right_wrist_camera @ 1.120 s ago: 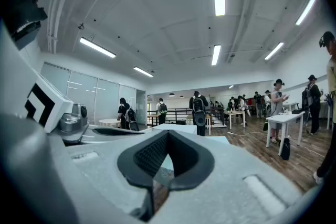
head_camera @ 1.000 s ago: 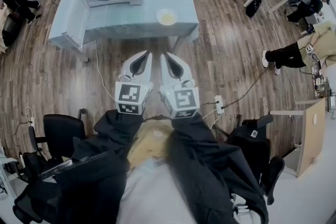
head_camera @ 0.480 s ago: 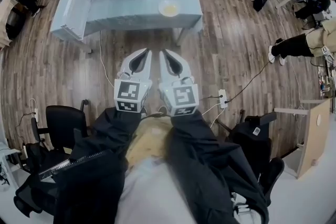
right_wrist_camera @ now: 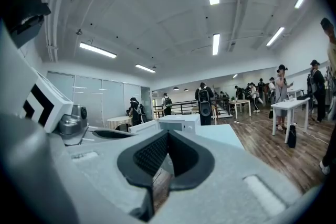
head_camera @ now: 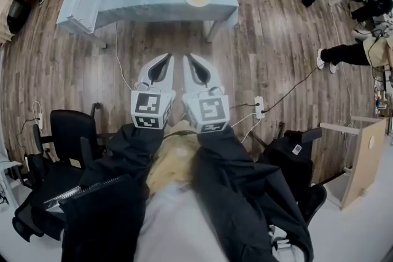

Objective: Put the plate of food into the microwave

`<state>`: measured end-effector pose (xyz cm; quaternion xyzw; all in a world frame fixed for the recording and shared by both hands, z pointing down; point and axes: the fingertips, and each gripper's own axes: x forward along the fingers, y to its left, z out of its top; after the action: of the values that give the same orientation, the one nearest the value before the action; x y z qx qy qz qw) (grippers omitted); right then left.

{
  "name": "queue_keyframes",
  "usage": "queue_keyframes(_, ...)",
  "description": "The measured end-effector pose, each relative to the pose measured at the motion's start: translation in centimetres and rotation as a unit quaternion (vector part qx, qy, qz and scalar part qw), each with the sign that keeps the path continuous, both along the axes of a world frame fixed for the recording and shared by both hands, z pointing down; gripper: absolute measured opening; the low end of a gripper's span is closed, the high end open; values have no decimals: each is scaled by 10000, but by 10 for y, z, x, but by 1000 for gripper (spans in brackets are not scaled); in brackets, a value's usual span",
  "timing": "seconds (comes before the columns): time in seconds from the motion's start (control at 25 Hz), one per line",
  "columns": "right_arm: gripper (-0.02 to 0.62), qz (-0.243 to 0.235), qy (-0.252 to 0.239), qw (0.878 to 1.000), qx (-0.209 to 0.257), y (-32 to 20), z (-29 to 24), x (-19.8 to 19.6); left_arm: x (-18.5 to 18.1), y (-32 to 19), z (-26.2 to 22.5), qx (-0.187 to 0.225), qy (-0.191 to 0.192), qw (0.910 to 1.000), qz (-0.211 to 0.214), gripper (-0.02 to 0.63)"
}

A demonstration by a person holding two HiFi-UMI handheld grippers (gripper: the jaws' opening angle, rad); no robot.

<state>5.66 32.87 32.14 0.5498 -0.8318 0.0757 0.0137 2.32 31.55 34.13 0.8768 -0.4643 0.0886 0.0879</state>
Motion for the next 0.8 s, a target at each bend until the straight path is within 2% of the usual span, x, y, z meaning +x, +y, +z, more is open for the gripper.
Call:
queue_keyframes(0.4, -3, 117, 10, 9999, -74, -1, 13, 12, 15, 3, 14, -178, -26, 9998, 83, 3)
queue_keyframes(0.6, -3, 239, 44, 9995, -193, -23, 24, 10, 10, -23, 26, -277, 41, 9995, 148, 2)
queue_keyframes(0.8, -3, 416, 170, 9989, -127, -57, 17, 16, 18, -62, 18, -178, 179, 9992, 324, 2)
